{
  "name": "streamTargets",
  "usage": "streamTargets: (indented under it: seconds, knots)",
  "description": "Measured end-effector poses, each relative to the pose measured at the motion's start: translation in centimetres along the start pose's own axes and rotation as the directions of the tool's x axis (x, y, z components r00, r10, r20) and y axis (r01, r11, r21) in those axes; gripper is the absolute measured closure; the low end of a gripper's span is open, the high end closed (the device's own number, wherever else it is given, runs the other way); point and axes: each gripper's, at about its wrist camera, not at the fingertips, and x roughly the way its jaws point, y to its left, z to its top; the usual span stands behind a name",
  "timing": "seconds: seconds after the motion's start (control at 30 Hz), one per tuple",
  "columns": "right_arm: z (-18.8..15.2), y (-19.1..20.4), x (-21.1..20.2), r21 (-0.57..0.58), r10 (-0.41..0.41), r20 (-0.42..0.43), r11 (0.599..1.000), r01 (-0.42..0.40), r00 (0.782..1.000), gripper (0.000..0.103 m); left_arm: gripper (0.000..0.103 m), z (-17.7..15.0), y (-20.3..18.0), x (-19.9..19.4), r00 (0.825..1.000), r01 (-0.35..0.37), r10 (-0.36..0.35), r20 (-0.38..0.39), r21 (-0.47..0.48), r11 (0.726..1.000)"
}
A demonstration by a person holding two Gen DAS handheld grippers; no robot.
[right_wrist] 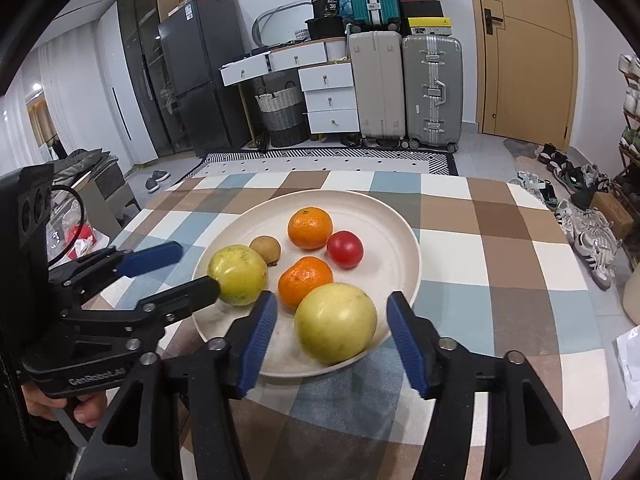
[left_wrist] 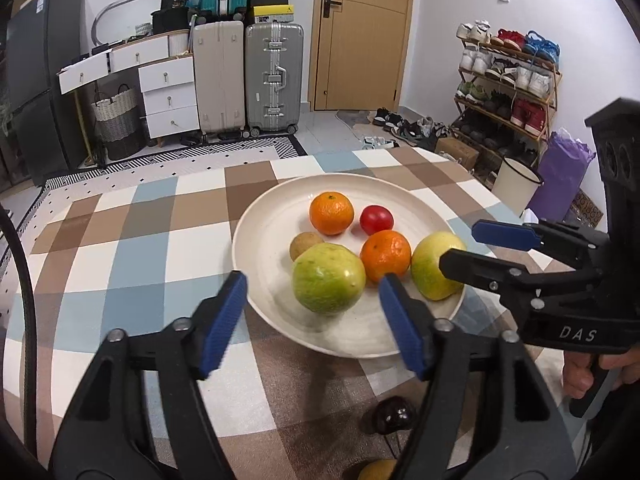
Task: Organize fruits
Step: 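Open both tools to release the pomelos on the plate, then move both tools toward the small brown pear and dark plum on the table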
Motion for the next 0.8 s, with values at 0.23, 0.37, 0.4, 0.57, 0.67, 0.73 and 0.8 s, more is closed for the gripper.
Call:
streamTargets:
  seconds: [0.23,0.37,0.4,0.57,0.67,0.73,0.8]
  knots:
    - [-0.3,-0.1,-2.0,0.027,0.016,0.018,1.0,-0.017,1.0,0.007,0.0,-0.5,0.1,-2.6,0.999,-0.037,0.036,0.041,0.015,0.999]
    - [-0.8,0.1,-3.1,0.04,0.002,0.015,0.999,-0.002,1.0,0.001,0.001,-1.1,0.2,-4.2,0.997,-0.05,0.049,0.055,0.02,0.999]
    - [-0.9,0.2,-3.2,0.04,0.003,0.014,0.999,-0.003,1.0,0.0,0.001,-1.3,0.3,-4.5,0.997,-0.053,0.052,0.057,0.019,0.998]
    - [-1.7,0.9,-4.2,0.029,-0.004,0.015,1.0,0.004,1.0,0.0,0.001,-2.6,0.7,-6.6,0.996,-0.067,0.065,0.061,0.027,0.997]
    - [-2.3,1.5,-4.5,0.015,-0.004,0.01,1.0,0.004,1.0,0.0,0.001,-3.3,0.9,-7.5,0.996,-0.07,0.069,0.06,0.028,0.997]
    - [-2.5,1.8,-4.6,0.006,-0.003,0.008,1.0,0.003,1.0,0.0,0.001,-3.7,1.1,-8.2,0.996,-0.068,0.066,0.06,0.027,0.997]
    - [-2.9,2.2,-4.7,-0.002,0.003,0.0,1.0,-0.003,1.0,0.0,0.001,-4.1,1.2,-8.7,0.996,-0.073,0.071,0.059,0.029,0.997]
